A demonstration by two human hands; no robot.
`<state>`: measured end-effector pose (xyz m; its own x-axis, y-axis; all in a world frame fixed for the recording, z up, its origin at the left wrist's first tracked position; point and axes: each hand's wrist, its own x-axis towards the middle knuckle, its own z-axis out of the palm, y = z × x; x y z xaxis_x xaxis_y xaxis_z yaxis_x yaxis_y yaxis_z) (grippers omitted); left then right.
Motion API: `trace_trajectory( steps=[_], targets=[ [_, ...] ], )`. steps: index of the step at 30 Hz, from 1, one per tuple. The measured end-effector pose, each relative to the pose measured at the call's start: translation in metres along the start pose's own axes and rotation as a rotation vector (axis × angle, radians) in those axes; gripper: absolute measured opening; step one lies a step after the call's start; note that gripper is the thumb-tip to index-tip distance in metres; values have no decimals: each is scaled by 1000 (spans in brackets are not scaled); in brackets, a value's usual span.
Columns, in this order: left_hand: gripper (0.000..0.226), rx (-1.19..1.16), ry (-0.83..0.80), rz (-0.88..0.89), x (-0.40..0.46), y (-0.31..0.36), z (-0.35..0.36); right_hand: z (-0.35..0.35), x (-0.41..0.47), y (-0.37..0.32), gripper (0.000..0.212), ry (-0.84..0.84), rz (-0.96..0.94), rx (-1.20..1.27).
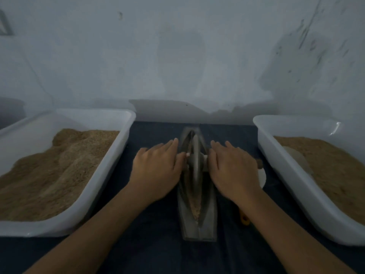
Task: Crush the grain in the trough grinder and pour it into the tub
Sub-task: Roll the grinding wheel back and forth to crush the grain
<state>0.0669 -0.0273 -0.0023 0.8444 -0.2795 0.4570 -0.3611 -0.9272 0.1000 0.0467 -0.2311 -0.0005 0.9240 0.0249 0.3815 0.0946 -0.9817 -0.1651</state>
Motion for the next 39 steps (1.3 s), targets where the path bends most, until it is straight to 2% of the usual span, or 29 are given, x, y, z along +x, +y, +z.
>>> trace_trajectory(
  steps=[3, 5, 9, 11, 13, 15, 18, 23, 25, 30, 32, 34, 36, 39],
  targets=[
    [58, -106, 31, 133, -42, -11, -14, -11, -40, 2, 54, 175, -78, -47],
    [59, -119, 34, 126, -48, -13, -11, -14, -44, 0, 51, 234, -104, -80],
    [62, -62, -29, -26, 3, -6, 9, -10, 2, -11, 53, 120, -31, -123],
    [60, -5, -59, -92, 43, -9, 21, 1, 41, -8, 43, 11, 28, -186],
    [56, 59, -88, -131, 77, -12, 27, 5, 74, -4, 32, -88, 136, -149],
    [53, 94, -122, -132, 89, -13, 28, 6, 85, -1, 31, -129, 195, -112],
    [58, 68, -129, -103, 62, -13, 22, 3, 55, -9, 30, -38, 109, -119],
    [58, -39, 79, -32, -39, 3, 0, -11, -35, -9, 50, 181, -30, -44],
    [60, -32, 88, -55, -51, 6, -2, -12, -44, -9, 53, 212, -71, -63],
    [58, -7, 6, -81, 3, 4, 9, -3, 2, -9, 54, 117, 7, -109],
    [56, 65, -27, -125, 42, 1, 19, 8, 37, -6, 46, 47, 62, -153],
    [52, 167, -75, -158, 68, 0, 24, 14, 69, -3, 36, -38, 160, -82],
    [43, 227, -109, -146, 71, 1, 22, 15, 80, -3, 36, -80, 209, -62],
    [43, 199, -48, -123, 41, 2, 14, 8, 48, -7, 41, 9, 105, -116]
  ],
)
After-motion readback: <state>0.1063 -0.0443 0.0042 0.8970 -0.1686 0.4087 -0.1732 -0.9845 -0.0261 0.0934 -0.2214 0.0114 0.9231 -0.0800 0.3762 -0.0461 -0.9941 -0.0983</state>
